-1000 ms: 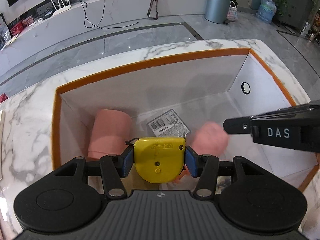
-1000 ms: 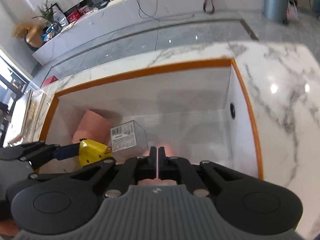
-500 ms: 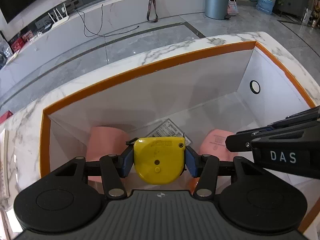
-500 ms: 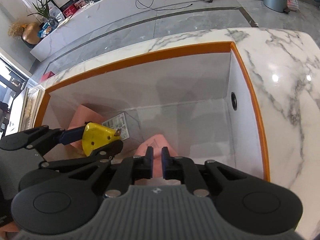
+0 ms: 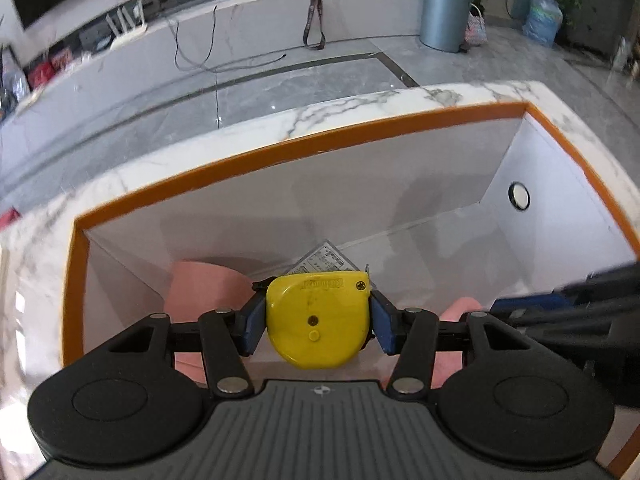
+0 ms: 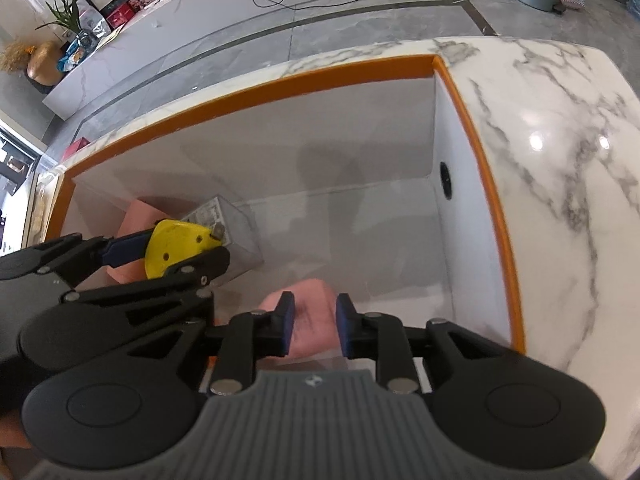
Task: Organize rigid objects
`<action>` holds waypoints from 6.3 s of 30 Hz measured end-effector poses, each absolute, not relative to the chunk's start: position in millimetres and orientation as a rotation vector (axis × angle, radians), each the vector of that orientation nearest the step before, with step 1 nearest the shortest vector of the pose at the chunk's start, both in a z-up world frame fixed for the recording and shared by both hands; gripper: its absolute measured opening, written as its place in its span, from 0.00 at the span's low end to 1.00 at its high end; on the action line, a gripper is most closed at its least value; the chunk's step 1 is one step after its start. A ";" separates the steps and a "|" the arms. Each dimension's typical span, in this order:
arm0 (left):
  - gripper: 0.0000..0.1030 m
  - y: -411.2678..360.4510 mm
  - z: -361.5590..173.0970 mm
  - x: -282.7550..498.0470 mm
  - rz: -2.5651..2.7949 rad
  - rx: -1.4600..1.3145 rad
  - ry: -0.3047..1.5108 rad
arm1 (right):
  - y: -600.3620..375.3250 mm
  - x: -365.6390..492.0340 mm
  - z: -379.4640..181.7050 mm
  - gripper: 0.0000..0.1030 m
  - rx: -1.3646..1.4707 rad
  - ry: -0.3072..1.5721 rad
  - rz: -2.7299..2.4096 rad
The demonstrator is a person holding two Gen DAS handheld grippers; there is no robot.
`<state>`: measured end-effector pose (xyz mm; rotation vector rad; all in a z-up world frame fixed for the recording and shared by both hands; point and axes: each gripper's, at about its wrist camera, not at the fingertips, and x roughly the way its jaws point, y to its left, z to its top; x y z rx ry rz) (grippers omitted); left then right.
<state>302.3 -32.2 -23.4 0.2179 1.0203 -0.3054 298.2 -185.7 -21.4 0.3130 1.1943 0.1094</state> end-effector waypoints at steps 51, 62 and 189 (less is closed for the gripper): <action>0.52 -5.6 47.6 237.7 -0.236 0.046 0.805 | -162.7 248.9 27.8 0.60 0.021 0.830 0.102; 0.49 -11.6 68.4 188.8 -0.352 -0.018 0.797 | -183.6 174.5 52.0 0.59 0.098 0.731 0.107; 0.72 -12.2 100.0 171.0 -0.304 -0.093 0.862 | -203.2 143.8 116.4 0.26 0.206 0.769 0.230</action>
